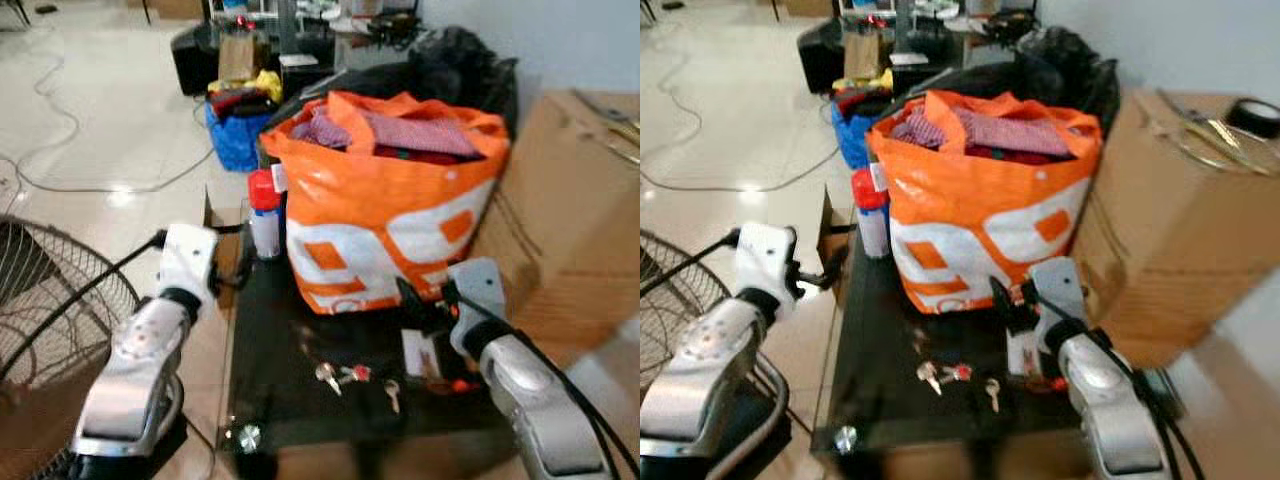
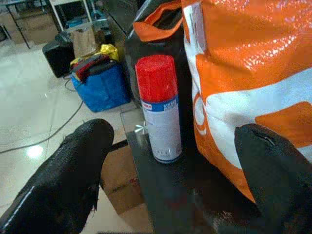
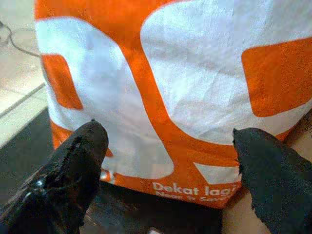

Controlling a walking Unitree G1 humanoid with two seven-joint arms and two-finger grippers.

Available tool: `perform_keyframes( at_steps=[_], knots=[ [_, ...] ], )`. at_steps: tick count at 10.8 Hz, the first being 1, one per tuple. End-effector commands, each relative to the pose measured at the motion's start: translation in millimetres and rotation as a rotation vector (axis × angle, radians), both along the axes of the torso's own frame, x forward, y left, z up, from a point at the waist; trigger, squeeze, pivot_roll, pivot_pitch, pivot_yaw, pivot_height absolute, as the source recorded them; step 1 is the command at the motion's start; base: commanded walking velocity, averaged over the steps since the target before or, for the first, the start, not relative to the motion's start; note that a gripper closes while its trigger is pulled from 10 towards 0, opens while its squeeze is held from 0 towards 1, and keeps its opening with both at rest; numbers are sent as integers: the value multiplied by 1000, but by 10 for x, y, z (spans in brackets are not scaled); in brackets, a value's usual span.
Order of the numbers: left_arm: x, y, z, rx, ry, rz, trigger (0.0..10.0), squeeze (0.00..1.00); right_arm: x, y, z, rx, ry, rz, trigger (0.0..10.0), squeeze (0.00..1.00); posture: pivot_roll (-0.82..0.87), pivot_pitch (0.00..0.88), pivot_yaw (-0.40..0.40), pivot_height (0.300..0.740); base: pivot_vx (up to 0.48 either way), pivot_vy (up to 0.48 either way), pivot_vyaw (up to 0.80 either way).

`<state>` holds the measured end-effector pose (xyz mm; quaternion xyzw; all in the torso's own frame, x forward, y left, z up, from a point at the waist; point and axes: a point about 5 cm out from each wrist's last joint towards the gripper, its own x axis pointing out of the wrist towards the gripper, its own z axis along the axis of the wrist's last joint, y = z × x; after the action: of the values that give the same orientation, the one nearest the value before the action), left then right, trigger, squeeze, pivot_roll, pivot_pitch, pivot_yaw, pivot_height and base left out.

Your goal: Hang keys on a hook

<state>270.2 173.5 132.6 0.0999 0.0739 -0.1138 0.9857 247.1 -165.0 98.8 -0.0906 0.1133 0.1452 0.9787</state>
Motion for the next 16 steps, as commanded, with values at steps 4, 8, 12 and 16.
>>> perform_keyframes(
  at_steps=[4,8,12,16],
  knots=[
    [-61,-212,-182,94,123,-345,10000,1000,34,-131,-179,-78,129,15,10000,0,-134,0,-22,732,0,0,0],
    [-299,-535,-562,151,374,-835,10000,0,-62,-348,-777,-269,404,128,10000,0,-202,0,-3,732,0,0,0],
    [-496,-654,-761,162,479,-988,10000,0,-2,-576,-1037,-337,500,70,10000,0,-262,0,7,732,0,0,0],
    [-536,-456,-823,211,533,-972,10000,0,40,-498,-1142,-351,509,193,2392,0,-248,24,-13,732,0,0,0]
  ],
)
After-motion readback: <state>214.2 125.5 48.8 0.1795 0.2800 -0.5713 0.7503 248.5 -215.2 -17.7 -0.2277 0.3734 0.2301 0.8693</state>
